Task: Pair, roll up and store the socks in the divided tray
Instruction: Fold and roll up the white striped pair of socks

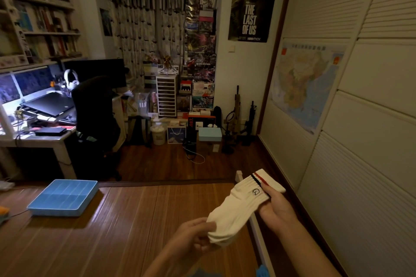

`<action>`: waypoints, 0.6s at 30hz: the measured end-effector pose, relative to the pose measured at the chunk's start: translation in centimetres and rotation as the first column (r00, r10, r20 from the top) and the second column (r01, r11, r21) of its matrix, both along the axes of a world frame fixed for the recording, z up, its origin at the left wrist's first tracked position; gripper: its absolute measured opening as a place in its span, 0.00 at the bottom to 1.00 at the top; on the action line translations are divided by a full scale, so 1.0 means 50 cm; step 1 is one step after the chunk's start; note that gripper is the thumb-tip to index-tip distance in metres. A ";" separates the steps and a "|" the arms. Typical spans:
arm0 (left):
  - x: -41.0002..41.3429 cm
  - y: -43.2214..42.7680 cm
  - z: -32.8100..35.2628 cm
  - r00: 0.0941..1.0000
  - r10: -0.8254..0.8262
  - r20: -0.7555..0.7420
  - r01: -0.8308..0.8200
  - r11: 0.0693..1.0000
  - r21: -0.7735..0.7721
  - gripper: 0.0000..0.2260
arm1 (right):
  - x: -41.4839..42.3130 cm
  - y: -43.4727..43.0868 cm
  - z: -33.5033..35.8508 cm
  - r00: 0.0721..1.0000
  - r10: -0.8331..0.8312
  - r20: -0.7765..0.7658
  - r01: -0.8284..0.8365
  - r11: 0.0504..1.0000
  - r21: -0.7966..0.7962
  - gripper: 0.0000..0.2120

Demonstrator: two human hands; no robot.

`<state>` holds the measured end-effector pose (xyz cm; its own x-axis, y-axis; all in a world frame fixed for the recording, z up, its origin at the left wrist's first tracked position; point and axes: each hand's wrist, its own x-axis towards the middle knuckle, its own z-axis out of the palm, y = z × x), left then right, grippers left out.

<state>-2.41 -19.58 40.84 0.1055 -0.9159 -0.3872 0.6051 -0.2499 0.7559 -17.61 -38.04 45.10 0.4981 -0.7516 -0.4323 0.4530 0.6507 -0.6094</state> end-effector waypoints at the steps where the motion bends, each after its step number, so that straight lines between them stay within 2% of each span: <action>1: -0.002 -0.002 -0.004 1.000 0.014 -0.025 -0.013 1.000 0.009 0.22 | -0.002 -0.007 -0.007 1.000 -0.022 -0.008 0.022 1.000 0.011 0.08; 3: -0.007 -0.006 -0.012 0.996 0.037 -0.080 -0.035 0.999 0.025 0.26 | -0.004 -0.015 -0.028 0.997 -0.048 -0.053 0.049 0.998 0.027 0.10; 6: -0.018 -0.013 -0.015 0.968 0.074 -0.241 -0.061 0.996 0.058 0.24 | -0.004 -0.014 -0.065 0.988 -0.024 -0.150 0.022 1.000 -0.015 0.11; 8: -0.023 -0.017 -0.011 0.939 0.113 -0.325 -0.082 0.991 0.109 0.24 | -0.006 -0.009 -0.082 0.969 -0.022 -0.246 -0.002 0.995 -0.101 0.11; 11: -0.025 -0.023 -0.011 0.928 0.135 -0.347 -0.076 0.981 0.178 0.25 | -0.010 0.010 -0.094 0.900 -0.053 -0.432 -0.088 0.950 -0.299 0.10; 13: -0.024 -0.028 -0.014 0.934 0.132 -0.332 -0.069 0.978 0.194 0.24 | -0.010 0.028 -0.097 0.807 -0.079 -0.585 -0.233 0.868 -0.439 0.10; 15: -0.022 -0.034 -0.022 0.938 0.140 -0.318 -0.077 0.976 0.202 0.23 | -0.014 0.049 -0.098 0.731 -0.057 -0.680 -0.425 0.742 -0.518 0.11; 18: -0.021 -0.042 -0.031 0.953 0.135 -0.273 -0.087 0.980 0.180 0.20 | -0.021 0.078 -0.104 0.671 0.122 -0.731 -0.689 0.467 -0.555 0.12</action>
<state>-3.47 -21.68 39.29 0.0676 -0.8258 -0.5599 0.8185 -0.2749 0.5044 -18.67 -34.14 39.90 0.7335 -0.6692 -0.1192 -0.3112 -0.1748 -0.9341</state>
